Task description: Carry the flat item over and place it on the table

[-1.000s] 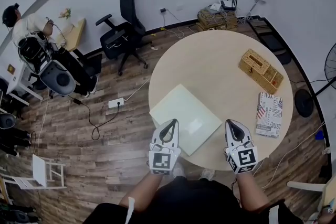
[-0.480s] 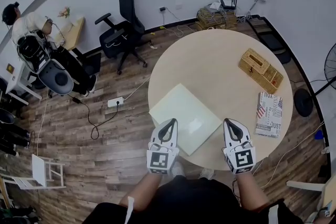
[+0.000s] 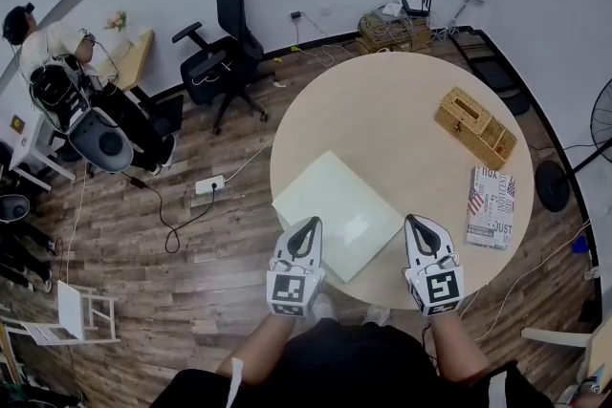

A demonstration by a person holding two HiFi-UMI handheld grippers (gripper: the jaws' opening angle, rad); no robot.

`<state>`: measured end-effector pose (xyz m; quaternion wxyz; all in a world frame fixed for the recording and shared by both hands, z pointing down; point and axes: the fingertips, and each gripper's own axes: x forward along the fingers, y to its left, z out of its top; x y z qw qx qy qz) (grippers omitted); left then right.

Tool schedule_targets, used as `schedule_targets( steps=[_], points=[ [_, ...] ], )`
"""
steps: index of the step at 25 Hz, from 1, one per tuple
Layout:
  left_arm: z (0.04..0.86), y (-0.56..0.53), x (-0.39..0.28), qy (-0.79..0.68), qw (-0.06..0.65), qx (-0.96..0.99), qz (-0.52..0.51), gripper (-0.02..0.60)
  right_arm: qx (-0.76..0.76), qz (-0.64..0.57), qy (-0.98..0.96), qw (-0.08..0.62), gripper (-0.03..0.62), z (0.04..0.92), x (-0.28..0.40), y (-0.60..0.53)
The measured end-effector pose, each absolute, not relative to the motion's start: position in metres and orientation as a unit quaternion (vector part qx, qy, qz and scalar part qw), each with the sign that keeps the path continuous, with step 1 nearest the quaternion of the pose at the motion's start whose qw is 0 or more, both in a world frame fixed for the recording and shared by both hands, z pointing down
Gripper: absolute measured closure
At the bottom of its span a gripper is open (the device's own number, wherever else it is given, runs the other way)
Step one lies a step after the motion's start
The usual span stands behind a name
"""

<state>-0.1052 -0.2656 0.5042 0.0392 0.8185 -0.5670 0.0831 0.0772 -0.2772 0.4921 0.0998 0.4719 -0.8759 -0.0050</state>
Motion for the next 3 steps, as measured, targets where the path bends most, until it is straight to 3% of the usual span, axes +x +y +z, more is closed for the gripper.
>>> schedule_targets(
  steps=[3],
  points=[
    [0.5060, -0.2649, -0.1065, -0.565, 0.043, 0.819, 0.083, 0.575, 0.471, -0.006, -0.876, 0.102, 0.597, 0.4928, 0.0754, -0.2774]
  ],
)
